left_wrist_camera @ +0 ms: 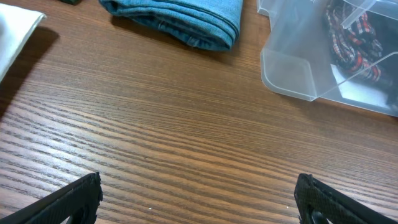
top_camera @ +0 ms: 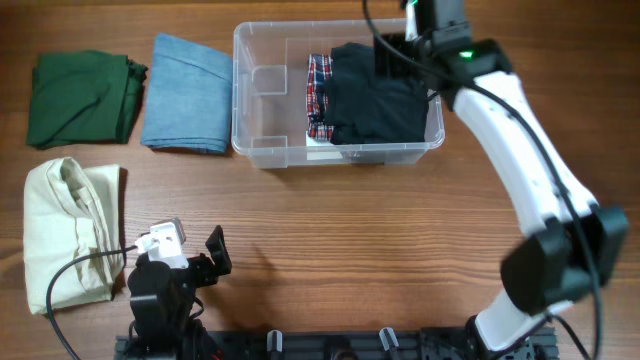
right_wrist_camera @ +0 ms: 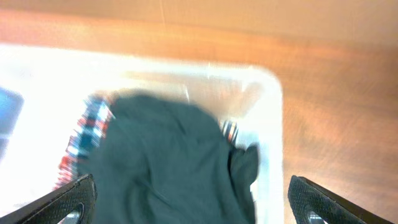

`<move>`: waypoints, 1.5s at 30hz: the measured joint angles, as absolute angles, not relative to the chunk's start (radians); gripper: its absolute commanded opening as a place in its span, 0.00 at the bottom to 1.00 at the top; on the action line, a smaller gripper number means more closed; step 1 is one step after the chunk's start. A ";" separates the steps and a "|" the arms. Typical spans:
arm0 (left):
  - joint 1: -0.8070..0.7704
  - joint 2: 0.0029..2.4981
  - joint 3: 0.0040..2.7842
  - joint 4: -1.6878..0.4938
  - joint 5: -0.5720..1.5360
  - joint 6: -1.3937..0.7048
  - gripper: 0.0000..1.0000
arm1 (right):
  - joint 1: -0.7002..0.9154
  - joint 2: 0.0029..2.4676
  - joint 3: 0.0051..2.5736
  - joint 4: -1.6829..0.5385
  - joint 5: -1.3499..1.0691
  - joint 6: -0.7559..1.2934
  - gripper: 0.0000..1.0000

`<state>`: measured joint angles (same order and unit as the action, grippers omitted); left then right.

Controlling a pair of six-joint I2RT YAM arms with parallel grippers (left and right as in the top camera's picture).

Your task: Pack container

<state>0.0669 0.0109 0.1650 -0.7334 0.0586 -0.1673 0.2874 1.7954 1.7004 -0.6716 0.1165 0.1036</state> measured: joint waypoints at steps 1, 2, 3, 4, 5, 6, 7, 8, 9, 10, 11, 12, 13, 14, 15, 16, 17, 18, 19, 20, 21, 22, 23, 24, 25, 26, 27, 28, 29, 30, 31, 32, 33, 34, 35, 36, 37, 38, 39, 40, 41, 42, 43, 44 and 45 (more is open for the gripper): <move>0.067 0.011 0.165 -0.733 0.059 -0.167 1.00 | 0.285 1.769 1.707 -0.670 0.117 0.104 1.00; 0.067 0.011 0.165 -0.733 0.059 -0.167 1.00 | 0.280 1.749 1.712 -0.669 0.116 0.104 1.00; 0.067 0.011 0.165 -0.733 0.059 -0.167 1.00 | 0.272 1.737 1.716 -0.669 0.116 0.104 1.00; 0.067 0.011 0.165 -0.733 0.059 -0.167 1.00 | 0.263 1.732 1.719 -0.671 0.116 0.108 1.00; 0.067 0.011 0.165 -0.733 0.059 -0.167 1.00 | 0.245 1.730 1.720 -0.678 0.116 0.114 1.00; 0.067 0.011 0.165 -0.733 0.059 -0.167 1.00 | 0.228 1.730 1.720 -0.688 0.116 0.120 1.00; 0.067 0.011 0.165 -0.733 0.059 -0.167 1.00 | 0.202 1.733 1.720 -0.701 0.116 0.132 1.00; 0.067 0.011 0.165 -0.733 0.059 -0.167 1.00 | 0.173 1.736 1.720 -0.713 0.116 0.142 1.00; 0.067 0.011 0.165 -0.733 0.059 -0.167 1.00 | 0.146 1.737 1.719 -0.719 0.116 0.154 1.00; 0.067 0.011 0.165 -0.733 0.059 -0.167 1.00 | 0.118 1.737 1.719 -0.725 0.116 0.161 1.00; 0.067 0.011 0.165 -0.733 0.059 -0.167 1.00 | 0.083 1.737 1.719 -0.731 0.116 0.171 1.00; 0.067 0.011 0.165 -0.733 0.059 -0.167 1.00 | 0.045 1.737 1.719 -0.736 0.114 0.179 1.00; 0.067 0.011 0.165 -0.733 0.058 -0.167 1.00 | 0.008 1.737 1.719 -0.741 0.111 0.187 1.00; 0.067 0.011 0.165 -0.733 0.058 -0.167 1.00 | 0.001 1.737 1.719 -0.744 0.110 0.194 1.00; 0.067 0.011 0.165 -0.733 0.057 -0.167 1.00 | -0.059 1.737 1.719 -0.758 0.101 0.202 1.00; 0.067 0.011 0.165 -0.733 0.054 -0.167 1.00 | -0.082 1.737 1.719 -0.764 0.093 0.208 1.00; 0.067 0.011 0.165 -0.733 0.051 -0.167 1.00 | -0.108 1.737 1.719 -0.768 0.086 0.214 1.00; 0.067 0.011 0.165 -0.733 0.051 -0.167 1.00 | -0.127 1.737 1.718 -0.769 0.081 0.220 1.00; 0.067 0.011 0.165 -0.733 0.051 -0.167 1.00 | -0.149 1.737 1.716 -0.771 0.076 0.228 1.00; 0.067 0.011 0.165 -0.733 0.051 -0.167 1.00 | -0.163 1.737 1.713 -0.770 0.075 0.236 1.00; 0.067 0.011 0.165 -0.733 0.051 -0.167 1.00 | -0.178 1.737 1.710 -0.771 0.073 0.245 1.00; 0.067 0.011 0.165 -0.733 0.051 -0.167 1.00 | -0.188 1.738 1.707 -0.772 0.070 0.252 1.00; 0.067 0.011 0.165 -0.733 0.051 -0.167 1.00 | -0.191 1.738 1.707 -0.772 0.070 0.258 1.00; 0.067 0.011 0.165 -0.733 0.051 -0.167 1.00 | -0.194 1.739 1.706 -0.772 0.068 0.265 1.00; 0.067 0.011 0.165 -0.732 0.051 -0.167 1.00 | -0.194 1.739 1.706 -0.772 0.067 0.266 1.00; 0.067 0.011 0.165 -0.730 0.051 -0.167 1.00 | -0.192 1.740 1.706 -0.773 0.065 0.268 1.00; 0.067 0.011 0.165 -0.729 0.051 -0.167 1.00 | -0.191 1.741 1.706 -0.773 0.061 0.269 1.00; 0.067 0.011 0.165 -0.728 0.051 -0.167 1.00 | -0.191 1.742 1.706 -0.772 0.059 0.270 1.00; 0.067 0.011 0.165 -0.725 0.051 -0.167 1.00 | -0.191 1.744 1.706 -0.772 0.059 0.272 1.00; 0.067 0.011 0.165 -0.721 0.052 -0.168 1.00 | -0.191 1.745 1.706 -0.772 0.056 0.273 1.00; 0.067 0.011 0.165 -0.712 0.053 -0.172 1.00 | -0.191 1.748 1.706 -0.772 0.056 0.273 1.00; 0.067 0.011 0.165 -0.699 0.056 -0.181 1.00 | -0.191 1.749 1.706 -0.773 0.054 0.273 1.00; 0.067 0.011 0.163 -0.667 0.063 -0.206 1.00 | -0.191 1.750 1.706 -0.773 0.053 0.273 1.00; 0.067 0.011 0.164 -0.645 0.072 -0.224 1.00 | -0.191 1.750 1.706 -0.773 0.052 0.273 1.00; 0.067 0.011 0.164 -0.626 0.084 -0.258 1.00 | -0.191 1.750 1.706 -0.773 0.052 0.273 1.00; 0.067 0.011 0.164 -0.614 0.101 -0.294 1.00 | -0.191 1.750 1.706 -0.772 0.052 0.273 1.00; 0.067 0.011 0.164 -0.604 0.113 -0.329 1.00 | -0.191 1.750 1.706 -0.773 0.052 0.273 1.00; 0.067 0.011 0.164 -0.600 0.121 -0.353 1.00 | -0.191 1.750 1.706 -0.773 0.052 0.273 1.00; 0.067 0.011 0.164 -0.598 0.127 -0.373 1.00 | -0.191 1.750 1.706 -0.773 0.052 0.273 1.00; 0.067 0.011 0.163 -0.593 0.134 -0.397 1.00 | -0.191 1.750 1.706 -0.773 0.052 0.273 1.00; 0.067 0.011 0.163 -0.582 0.142 -0.414 1.00 | -0.191 1.750 1.706 -0.773 0.052 0.273 1.00; 0.067 0.011 0.163 -0.563 0.154 -0.429 1.00 | -0.191 1.750 1.706 -0.773 0.052 0.273 1.00; 0.067 0.011 0.163 -0.548 0.163 -0.437 1.00 | -0.191 1.750 1.706 -0.773 0.052 0.273 1.00; 0.067 0.011 0.163 -0.529 0.179 -0.447 1.00 | -0.191 1.750 1.706 -0.773 0.052 0.273 1.00; 0.067 0.011 0.163 -0.520 0.192 -0.451 1.00 | -0.191 1.750 1.706 -0.773 0.052 0.273 1.00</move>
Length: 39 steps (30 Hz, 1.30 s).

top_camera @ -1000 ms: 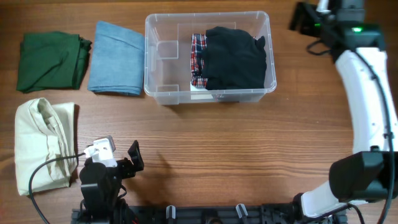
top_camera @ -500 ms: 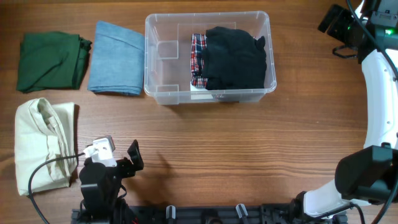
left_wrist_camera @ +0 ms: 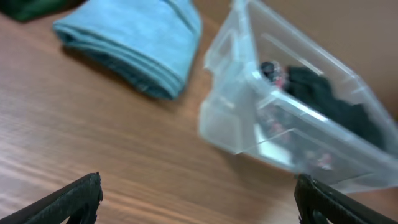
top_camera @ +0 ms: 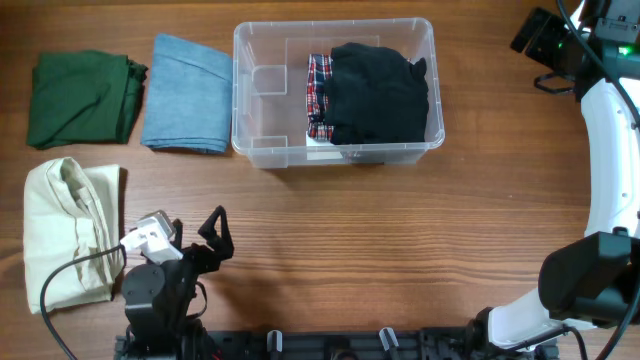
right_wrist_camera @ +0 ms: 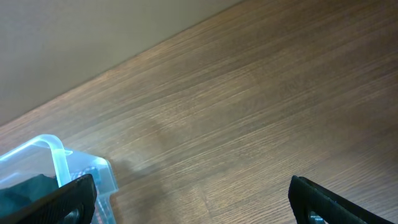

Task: Pack container
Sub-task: 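Move the left gripper forward toward the cream garment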

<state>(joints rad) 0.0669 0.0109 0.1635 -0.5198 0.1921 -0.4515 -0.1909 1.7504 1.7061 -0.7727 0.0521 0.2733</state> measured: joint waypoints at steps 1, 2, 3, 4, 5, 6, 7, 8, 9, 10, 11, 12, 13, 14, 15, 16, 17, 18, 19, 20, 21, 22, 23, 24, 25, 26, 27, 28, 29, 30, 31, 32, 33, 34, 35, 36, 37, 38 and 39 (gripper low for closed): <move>0.067 0.011 0.163 -0.512 0.211 -0.456 1.00 | -0.191 1.750 1.706 -0.773 0.052 0.274 1.00; 0.067 0.011 0.163 -0.510 0.240 -0.461 1.00 | -0.191 1.750 1.706 -0.773 0.052 0.276 1.00; 0.067 0.011 0.163 -0.514 0.269 -0.464 1.00 | -0.191 1.750 1.706 -0.773 0.052 0.276 1.00; 0.067 0.011 0.163 -0.519 0.296 -0.469 1.00 | -0.191 1.750 1.706 -0.773 0.052 0.276 1.00; 0.067 0.011 0.163 -0.520 0.314 -0.474 1.00 | -0.191 1.750 1.706 -0.773 0.052 0.276 1.00; 0.067 0.011 0.163 -0.519 0.334 -0.486 0.99 | -0.191 1.750 1.706 -0.773 0.052 0.276 1.00; 0.067 0.011 0.163 -0.514 0.347 -0.497 1.00 | -0.191 1.750 1.706 -0.773 0.052 0.276 1.00; 0.067 0.011 0.163 -0.507 0.360 -0.511 0.99 | -0.191 1.750 1.706 -0.773 0.052 0.276 1.00; 0.067 0.012 0.164 -0.498 0.371 -0.527 0.99 | -0.191 1.750 1.706 -0.773 0.052 0.276 1.00; 0.067 0.014 0.166 -0.493 0.377 -0.535 0.99 | -0.191 1.750 1.706 -0.773 0.052 0.276 1.00; 0.067 0.023 0.173 -0.493 0.385 -0.545 1.00 | -0.191 1.750 1.706 -0.773 0.052 0.276 1.00; 0.067 0.039 0.185 -0.493 0.391 -0.553 0.99 | -0.191 1.750 1.706 -0.773 0.052 0.276 1.00; 0.067 0.059 0.199 -0.493 0.393 -0.559 0.99 | -0.191 1.750 1.706 -0.772 0.052 0.276 1.00; 0.067 0.095 0.223 -0.493 0.395 -0.564 1.00 | -0.191 1.750 1.706 -0.773 0.052 0.276 1.00; 0.067 0.150 0.260 -0.494 0.398 -0.566 1.00 | -0.191 1.750 1.706 -0.773 0.052 0.276 1.00; 0.067 0.192 0.284 -0.496 0.399 -0.566 1.00 | -0.191 1.750 1.706 -0.772 0.052 0.276 1.00; 0.067 0.253 0.321 -0.508 0.400 -0.564 1.00 | -0.191 1.750 1.706 -0.774 0.052 0.276 1.00; 0.067 0.327 0.366 -0.532 0.403 -0.558 1.00 | -0.191 1.750 1.706 -0.773 0.052 0.276 1.00; 0.067 0.391 0.401 -0.545 0.403 -0.548 1.00 | -0.191 1.750 1.706 -0.773 0.052 0.276 1.00; 0.067 0.452 0.437 -0.565 0.403 -0.537 1.00 | -0.191 1.750 1.706 -0.773 0.052 0.276 1.00; 0.067 0.537 0.490 -0.602 0.404 -0.515 1.00 | -0.191 1.750 1.706 -0.774 0.051 0.276 1.00; 0.067 0.626 0.551 -0.653 0.403 -0.493 1.00 | -0.191 1.750 1.706 -0.773 0.052 0.276 1.00; 0.067 0.710 0.613 -0.686 0.404 -0.467 1.00 | -0.191 1.750 1.706 -0.773 0.052 0.276 1.00; 0.067 0.773 0.661 -0.717 0.403 -0.443 1.00 | -0.191 1.750 1.706 -0.773 0.051 0.277 1.00; 0.067 0.865 0.744 -0.799 0.400 -0.409 1.00 | -0.191 1.750 1.705 -0.774 0.051 0.276 1.00; 0.067 0.921 0.796 -0.835 0.397 -0.382 1.00 | -0.191 1.750 1.705 -0.774 0.051 0.277 1.00; 0.067 0.999 0.873 -0.896 0.388 -0.346 1.00 | -0.191 1.750 1.705 -0.773 0.051 0.277 1.00; 0.067 1.055 0.934 -0.958 0.373 -0.319 1.00 | -0.191 1.750 1.705 -0.774 0.051 0.276 1.00; 0.067 1.121 1.002 -1.003 0.352 -0.287 1.00 | -0.191 1.750 1.705 -0.773 0.051 0.276 1.00; 0.067 1.166 1.053 -1.056 0.332 -0.269 1.00 | -0.191 1.750 1.705 -0.774 0.051 0.276 1.00; 0.067 1.217 1.107 -1.085 0.305 -0.247 1.00 | -0.191 1.750 1.704 -0.772 0.051 0.276 1.00; 0.067 1.264 1.156 -1.128 0.277 -0.231 1.00 | -0.191 1.750 1.704 -0.774 0.051 0.276 1.00; 0.068 1.294 1.185 -1.140 0.262 -0.221 1.00 | -0.191 1.750 1.704 -0.773 0.051 0.277 1.00; 0.068 1.331 1.218 -1.160 0.238 -0.211 1.00 | -0.191 1.750 1.704 -0.774 0.049 0.276 1.00; 0.068 1.350 1.234 -1.167 0.224 -0.205 1.00 | -0.191 1.750 1.704 -0.773 0.049 0.276 1.00; 0.068 1.370 1.246 -1.168 0.204 -0.195 1.00 | -0.191 1.750 1.704 -0.774 0.049 0.276 1.00; 0.068 1.385 1.252 -1.171 0.170 -0.194 1.00 | -0.191 1.750 1.704 -0.774 0.049 0.277 1.00; 0.068 1.387 1.254 -1.188 0.114 -0.202 1.00 | -0.191 1.750 1.704 -0.773 0.049 0.276 1.00; 0.068 1.387 1.255 -1.202 0.067 -0.218 1.00 | -0.191 1.750 1.704 -0.774 0.049 0.276 1.00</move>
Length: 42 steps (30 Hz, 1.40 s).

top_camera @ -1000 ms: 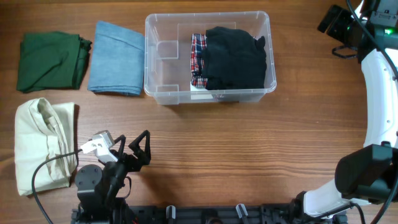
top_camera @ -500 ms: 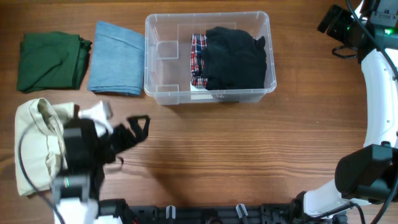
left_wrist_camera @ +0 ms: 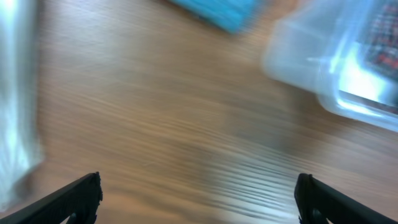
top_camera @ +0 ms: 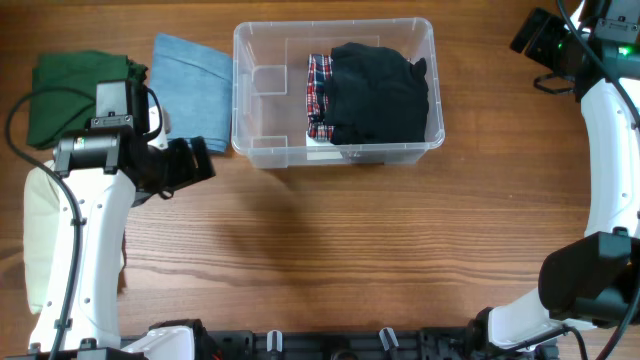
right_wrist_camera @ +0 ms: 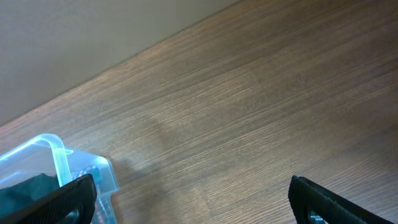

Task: Pack container
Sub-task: 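Move the left gripper forward toward the cream garment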

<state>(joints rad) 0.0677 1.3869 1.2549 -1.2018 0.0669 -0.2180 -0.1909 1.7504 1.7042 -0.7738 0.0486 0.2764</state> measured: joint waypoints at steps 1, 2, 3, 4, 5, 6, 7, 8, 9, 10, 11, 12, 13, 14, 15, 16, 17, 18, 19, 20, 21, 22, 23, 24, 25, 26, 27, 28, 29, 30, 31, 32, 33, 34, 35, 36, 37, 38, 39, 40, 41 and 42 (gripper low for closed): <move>0.068 1.387 1.258 -1.228 -0.009 -0.239 1.00 | -0.191 1.750 1.704 -0.774 0.049 0.276 1.00; 0.068 1.387 1.258 -1.257 -0.084 -0.258 1.00 | -0.191 1.750 1.704 -0.774 0.049 0.276 1.00; 0.068 1.387 1.258 -1.277 -0.136 -0.272 1.00 | -0.191 1.750 1.704 -0.774 0.049 0.276 1.00; 0.069 1.387 1.258 -1.300 -0.205 -0.287 1.00 | -0.191 1.750 1.704 -0.774 0.049 0.277 1.00; 0.071 1.387 1.258 -1.314 -0.250 -0.295 1.00 | -0.191 1.750 1.704 -0.774 0.049 0.277 1.00; 0.074 1.387 1.258 -1.334 -0.314 -0.307 1.00 | -0.191 1.750 1.704 -0.774 0.048 0.276 1.00; 0.077 1.387 1.259 -1.341 -0.345 -0.312 1.00 | -0.191 1.750 1.704 -0.774 0.049 0.277 1.00; 0.081 1.387 1.259 -1.347 -0.375 -0.317 1.00 | -0.191 1.750 1.704 -0.774 0.049 0.277 1.00; 0.089 1.387 1.259 -1.350 -0.410 -0.321 1.00 | -0.191 1.750 1.704 -0.774 0.049 0.276 1.00; 0.096 1.387 1.259 -1.351 -0.429 -0.324 1.00 | -0.191 1.750 1.704 -0.774 0.049 0.276 1.00; 0.106 1.387 1.259 -1.351 -0.453 -0.328 1.00 | -0.191 1.750 1.704 -0.774 0.049 0.276 1.00; 0.118 1.387 1.259 -1.351 -0.471 -0.329 1.00 | -0.191 1.750 1.704 -0.774 0.049 0.276 1.00; 0.126 1.387 1.259 -1.352 -0.484 -0.330 1.00 | -0.191 1.750 1.704 -0.774 0.049 0.276 1.00; 0.137 1.388 1.259 -1.352 -0.495 -0.332 1.00 | -0.191 1.750 1.704 -0.774 0.049 0.277 1.00; 0.151 1.391 1.259 -1.353 -0.510 -0.334 1.00 | -0.191 1.750 1.704 -0.774 0.049 0.276 1.00; 0.161 1.395 1.259 -1.353 -0.520 -0.336 1.00 | -0.191 1.750 1.704 -0.774 0.048 0.277 1.00; 0.173 1.404 1.259 -1.354 -0.533 -0.336 1.00 | -0.191 1.750 1.704 -0.774 0.048 0.276 1.00; 0.185 1.418 1.260 -1.355 -0.551 -0.336 1.00 | -0.191 1.750 1.704 -0.774 0.049 0.276 1.00; 0.191 1.431 1.261 -1.354 -0.561 -0.336 1.00 | -0.191 1.750 1.704 -0.774 0.049 0.276 1.00; 0.194 1.446 1.261 -1.354 -0.572 -0.336 1.00 | -0.191 1.750 1.704 -0.774 0.049 0.276 1.00; 0.195 1.474 1.262 -1.354 -0.588 -0.336 1.00 | -0.191 1.750 1.704 -0.774 0.049 0.276 1.00; 0.195 1.492 1.262 -1.354 -0.597 -0.336 1.00 | -0.191 1.750 1.704 -0.774 0.048 0.277 1.00; 0.195 1.511 1.262 -1.352 -0.606 -0.336 1.00 | -0.191 1.750 1.704 -0.774 0.049 0.277 1.00; 0.195 1.536 1.262 -1.346 -0.616 -0.336 1.00 | -0.191 1.750 1.704 -0.774 0.049 0.276 1.00; 0.195 1.559 1.262 -1.336 -0.623 -0.336 1.00 | -0.191 1.750 1.704 -0.774 0.049 0.277 1.00; 0.195 1.578 1.262 -1.324 -0.628 -0.337 1.00 | -0.191 1.750 1.704 -0.774 0.049 0.276 1.00; 0.195 1.591 1.262 -1.315 -0.633 -0.340 1.00 | -0.191 1.750 1.704 -0.774 0.048 0.276 1.00; 0.195 1.607 1.262 -1.304 -0.638 -0.344 1.00 | -0.191 1.750 1.704 -0.774 0.049 0.276 1.00; 0.195 1.617 1.262 -1.299 -0.642 -0.345 1.00 | -0.191 1.750 1.704 -0.774 0.049 0.277 1.00; 0.195 1.630 1.262 -1.292 -0.650 -0.347 1.00 | -0.191 1.750 1.704 -0.774 0.049 0.276 1.00; 0.195 1.642 1.262 -1.285 -0.659 -0.348 1.00 | -0.191 1.750 1.704 -0.774 0.049 0.277 1.00; 0.195 1.655 1.262 -1.280 -0.666 -0.350 1.00 | -0.191 1.750 1.704 -0.774 0.049 0.276 1.00; 0.195 1.672 1.262 -1.275 -0.677 -0.351 1.00 | -0.191 1.750 1.704 -0.774 0.049 0.277 1.00; 0.195 1.686 1.262 -1.270 -0.685 -0.352 1.00 | -0.191 1.750 1.704 -0.774 0.049 0.276 1.00; 0.195 1.705 1.262 -1.263 -0.696 -0.354 1.00 | -0.191 1.750 1.704 -0.774 0.048 0.276 1.00; 0.195 1.726 1.262 -1.257 -0.709 -0.358 1.00 | -0.191 1.750 1.704 -0.774 0.049 0.276 1.00; 0.195 1.745 1.262 -1.253 -0.719 -0.364 1.00 | -0.191 1.750 1.704 -0.774 0.049 0.277 1.00; 0.195 1.760 1.262 -1.249 -0.727 -0.369 1.00 | -0.191 1.750 1.704 -0.774 0.049 0.277 1.00; 0.195 1.770 1.262 -1.245 -0.734 -0.372 1.00 | -0.191 1.750 1.704 -0.774 0.049 0.276 1.00; 0.195 1.777 1.262 -1.237 -0.738 -0.374 1.00 | -0.191 1.750 1.704 -0.774 0.049 0.277 1.00; 0.195 1.784 1.262 -1.225 -0.746 -0.377 1.00 | -0.191 1.750 1.704 -0.774 0.049 0.277 1.00; 0.195 1.788 1.262 -1.214 -0.755 -0.380 0.99 | -0.191 1.750 1.704 -0.774 0.049 0.276 1.00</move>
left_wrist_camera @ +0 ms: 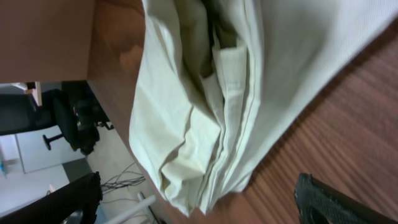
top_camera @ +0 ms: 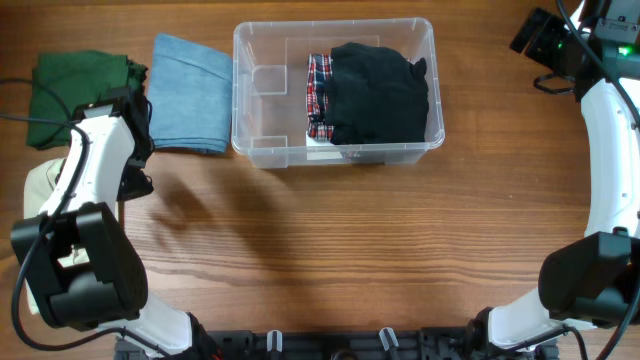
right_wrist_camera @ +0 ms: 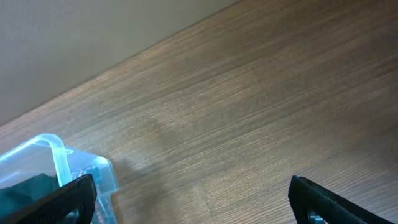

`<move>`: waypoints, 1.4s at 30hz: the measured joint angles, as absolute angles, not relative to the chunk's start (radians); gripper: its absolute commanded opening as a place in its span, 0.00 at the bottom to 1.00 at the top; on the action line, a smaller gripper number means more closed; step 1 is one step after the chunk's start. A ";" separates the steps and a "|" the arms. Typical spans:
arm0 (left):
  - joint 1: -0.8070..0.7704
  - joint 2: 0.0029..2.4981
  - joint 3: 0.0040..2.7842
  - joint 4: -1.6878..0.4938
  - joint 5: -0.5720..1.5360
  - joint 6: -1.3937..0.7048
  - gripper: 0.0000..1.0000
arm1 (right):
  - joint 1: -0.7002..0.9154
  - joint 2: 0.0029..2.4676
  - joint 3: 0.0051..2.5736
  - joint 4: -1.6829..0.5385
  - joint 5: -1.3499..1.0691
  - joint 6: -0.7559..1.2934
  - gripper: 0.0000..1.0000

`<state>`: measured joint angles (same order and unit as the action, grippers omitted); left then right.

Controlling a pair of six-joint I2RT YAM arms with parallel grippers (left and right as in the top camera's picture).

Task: Pack container
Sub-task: 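Move the left gripper forward toward the cream garment, then lower the left gripper and pinch the cream garment's edge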

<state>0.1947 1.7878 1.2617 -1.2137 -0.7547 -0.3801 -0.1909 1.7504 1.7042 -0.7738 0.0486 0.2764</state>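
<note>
A clear plastic container (top_camera: pixel 335 150) stands at the back middle and holds a black garment (top_camera: pixel 378 92) over a plaid one (top_camera: pixel 319 95). A folded cream garment (left_wrist_camera: pixel 217 93) lies at the left front, mostly hidden by my left arm in the overhead view (top_camera: pixel 40 180). My left gripper (left_wrist_camera: pixel 199 202) hovers open just above it, holding nothing, and shows from above (top_camera: pixel 133 178). My right gripper (right_wrist_camera: pixel 199 199) is open and empty at the far right back (top_camera: pixel 545 40), with only the container's corner (right_wrist_camera: pixel 62 163) in its view.
A folded blue cloth (top_camera: pixel 188 95) lies left of the container, and a folded green cloth (top_camera: pixel 70 95) lies further left. The table's left edge runs close beside the cream garment, with floor and cables beyond it (left_wrist_camera: pixel 93 180).
My left gripper has moved from the bare table by the container's front left corner to a spot over the cream garment at the left. The right arm has not moved.
First my right gripper was open over the black garment in the container, and my left arm sat folded at the front edge. Then the right arm stood at the far right back. The left arm was later stretched out near the container, and is now over the cream garment.
</note>
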 measured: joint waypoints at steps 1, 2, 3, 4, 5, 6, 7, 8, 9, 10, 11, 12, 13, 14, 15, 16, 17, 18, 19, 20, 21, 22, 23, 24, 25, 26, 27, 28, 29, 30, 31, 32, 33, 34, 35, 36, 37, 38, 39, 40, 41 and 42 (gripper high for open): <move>0.195 1.789 1.262 -1.206 -0.760 -0.381 1.00 | -0.191 1.750 1.704 -0.774 0.049 0.276 1.00; 0.195 1.791 1.262 -1.195 -0.765 -0.382 0.99 | -0.191 1.750 1.704 -0.774 0.049 0.277 1.00; 0.195 1.794 1.262 -1.182 -0.770 -0.382 0.99 | -0.191 1.750 1.704 -0.774 0.048 0.277 0.99; 0.194 1.797 1.262 -1.171 -0.776 -0.383 1.00 | -0.191 1.750 1.704 -0.774 0.048 0.276 1.00; 0.192 1.802 1.262 -1.157 -0.785 -0.384 1.00 | -0.191 1.750 1.704 -0.774 0.049 0.276 0.99; 0.191 1.810 1.262 -1.141 -0.793 -0.384 1.00 | -0.191 1.750 1.704 -0.774 0.049 0.277 1.00; 0.189 1.818 1.262 -1.127 -0.800 -0.384 1.00 | -0.191 1.750 1.704 -0.774 0.049 0.277 1.00; 0.184 1.829 1.262 -1.114 -0.808 -0.384 1.00 | -0.191 1.750 1.704 -0.774 0.049 0.276 1.00; 0.181 1.838 1.262 -1.105 -0.813 -0.384 1.00 | -0.191 1.750 1.704 -0.774 0.048 0.277 1.00; 0.176 1.851 1.262 -1.093 -0.819 -0.384 1.00 | -0.191 1.750 1.704 -0.774 0.049 0.277 1.00; 0.170 1.865 1.262 -1.082 -0.822 -0.384 1.00 | -0.191 1.750 1.704 -0.774 0.048 0.277 1.00; 0.163 1.879 1.262 -1.072 -0.825 -0.384 1.00 | -0.191 1.750 1.704 -0.774 0.048 0.276 1.00; 0.157 1.887 1.262 -1.068 -0.826 -0.384 1.00 | -0.191 1.750 1.704 -0.774 0.049 0.276 1.00; 0.151 1.895 1.262 -1.065 -0.826 -0.384 1.00 | -0.191 1.750 1.704 -0.774 0.048 0.277 1.00; 0.140 1.900 1.262 -1.061 -0.826 -0.384 1.00 | -0.191 1.750 1.704 -0.774 0.048 0.276 1.00; 0.130 1.900 1.262 -1.058 -0.826 -0.384 1.00 | -0.191 1.750 1.704 -0.774 0.049 0.277 1.00; 0.117 1.900 1.262 -1.056 -0.826 -0.384 1.00 | -0.191 1.750 1.704 -0.774 0.048 0.276 1.00; 0.101 1.898 1.262 -1.056 -0.827 -0.385 1.00 | -0.191 1.750 1.704 -0.774 0.048 0.277 1.00; 0.090 1.898 1.262 -1.056 -0.826 -0.385 1.00 | -0.191 1.750 1.704 -0.774 0.049 0.276 1.00; 0.073 1.894 1.262 -1.057 -0.824 -0.385 1.00 | -0.191 1.750 1.704 -0.774 0.048 0.277 1.00; 0.056 1.884 1.262 -1.061 -0.815 -0.385 1.00 | -0.191 1.750 1.704 -0.774 0.048 0.277 1.00; 0.044 1.868 1.262 -1.062 -0.799 -0.385 1.00 | -0.191 1.750 1.704 -0.774 0.048 0.277 1.00; 0.041 1.852 1.262 -1.060 -0.773 -0.385 1.00 | -0.191 1.750 1.704 -0.774 0.048 0.276 1.00; 0.040 1.826 1.262 -1.059 -0.739 -0.385 1.00 | -0.191 1.750 1.704 -0.774 0.048 0.277 1.00; 0.046 1.794 1.262 -1.055 -0.698 -0.385 1.00 | -0.191 1.750 1.704 -0.774 0.048 0.276 1.00; 0.057 1.760 1.262 -1.049 -0.654 -0.381 1.00 | -0.191 1.750 1.704 -0.774 0.048 0.276 1.00; 0.070 1.733 1.262 -1.046 -0.618 -0.379 1.00 | -0.191 1.750 1.704 -0.774 0.048 0.276 1.00; 0.090 1.700 1.262 -1.044 -0.569 -0.371 1.00 | -0.191 1.750 1.704 -0.774 0.048 0.277 1.00; 0.108 1.678 1.262 -1.043 -0.528 -0.363 1.00 | -0.191 1.750 1.704 -0.774 0.048 0.277 1.00; 0.138 1.649 1.262 -1.042 -0.472 -0.349 1.00 | -0.191 1.750 1.704 -0.774 0.048 0.277 1.00; 0.171 1.622 1.262 -1.042 -0.413 -0.337 1.00 | -0.191 1.750 1.704 -0.773 0.048 0.276 1.00; 0.200 1.602 1.262 -1.043 -0.363 -0.327 1.00 | -0.191 1.750 1.704 -0.774 0.048 0.276 1.00; 0.241 1.576 1.262 -1.045 -0.305 -0.315 1.00 | -0.191 1.750 1.704 -0.774 0.048 0.277 1.00; 0.274 1.558 1.262 -1.048 -0.254 -0.308 1.00 | -0.191 1.750 1.704 -0.773 0.048 0.277 1.00; 0.303 1.542 1.262 -1.052 -0.208 -0.303 1.00 | -0.191 1.750 1.704 -0.774 0.048 0.276 1.00; 0.354 1.521 1.262 -1.055 -0.140 -0.292 1.00 | -0.191 1.750 1.704 -0.773 0.048 0.276 1.00; 0.389 1.508 1.262 -1.060 -0.090 -0.285 1.00 | -0.191 1.750 1.704 -0.774 0.048 0.277 1.00; 0.434 1.493 1.262 -1.065 -0.022 -0.272 1.00 | -0.191 1.750 1.704 -0.774 0.048 0.276 1.00; 0.479 1.481 1.262 -1.074 0.038 -0.263 1.00 | -0.191 1.750 1.704 -0.774 0.048 0.277 1.00; 0.521 1.473 1.262 -1.083 0.091 -0.256 1.00 | -0.191 1.750 1.704 -0.774 0.048 0.276 1.00; 0.557 1.467 1.262 -1.092 0.139 -0.248 1.00 | -0.191 1.750 1.704 -0.774 0.048 0.277 1.00; 0.582 1.464 1.262 -1.100 0.171 -0.241 1.00 | -0.191 1.750 1.704 -0.774 0.048 0.277 1.00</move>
